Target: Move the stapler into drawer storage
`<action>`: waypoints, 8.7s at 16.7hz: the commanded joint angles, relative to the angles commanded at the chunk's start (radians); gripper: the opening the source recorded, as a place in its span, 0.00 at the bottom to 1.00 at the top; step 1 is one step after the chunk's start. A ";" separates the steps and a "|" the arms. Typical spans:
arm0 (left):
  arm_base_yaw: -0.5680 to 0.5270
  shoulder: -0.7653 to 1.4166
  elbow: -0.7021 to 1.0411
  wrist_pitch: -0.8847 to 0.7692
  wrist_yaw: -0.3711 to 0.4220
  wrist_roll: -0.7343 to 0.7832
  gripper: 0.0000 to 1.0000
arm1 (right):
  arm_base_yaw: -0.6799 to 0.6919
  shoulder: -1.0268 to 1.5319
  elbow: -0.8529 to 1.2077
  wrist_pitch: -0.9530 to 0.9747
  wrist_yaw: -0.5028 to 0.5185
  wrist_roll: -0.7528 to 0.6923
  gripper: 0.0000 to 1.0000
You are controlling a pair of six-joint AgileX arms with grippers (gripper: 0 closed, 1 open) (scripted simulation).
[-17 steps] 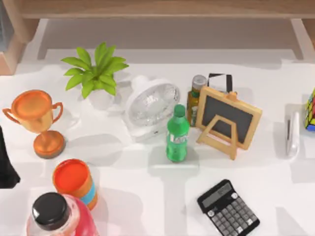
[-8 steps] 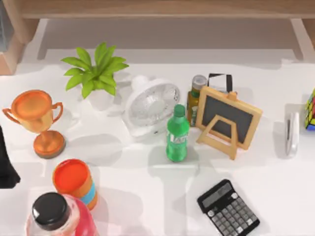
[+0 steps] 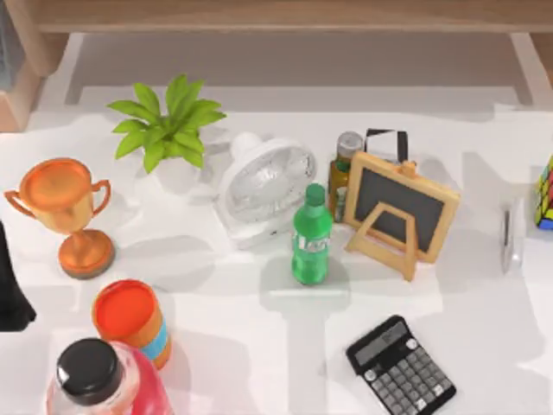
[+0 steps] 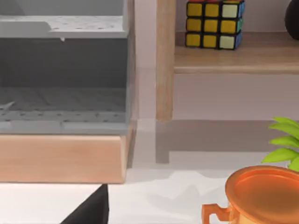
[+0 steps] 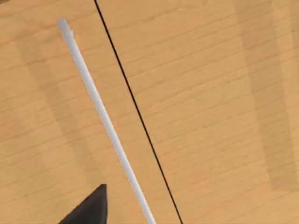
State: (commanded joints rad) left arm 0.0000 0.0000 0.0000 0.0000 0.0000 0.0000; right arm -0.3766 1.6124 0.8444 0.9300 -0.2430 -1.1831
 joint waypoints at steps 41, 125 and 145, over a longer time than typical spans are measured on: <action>0.000 0.000 0.000 0.000 0.000 0.000 1.00 | -0.059 0.741 0.370 0.214 -0.155 -0.375 0.02; 0.000 0.000 0.000 0.000 0.000 0.000 1.00 | -0.382 0.431 -0.420 0.694 -0.480 -0.368 1.00; 0.000 0.000 0.000 0.000 0.000 0.000 1.00 | -0.543 0.232 0.161 0.363 -0.052 0.387 1.00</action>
State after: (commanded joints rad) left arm 0.0000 0.0000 0.0000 0.0000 0.0000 0.0000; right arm -0.9193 1.8447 1.0058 1.2925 -0.2953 -0.7959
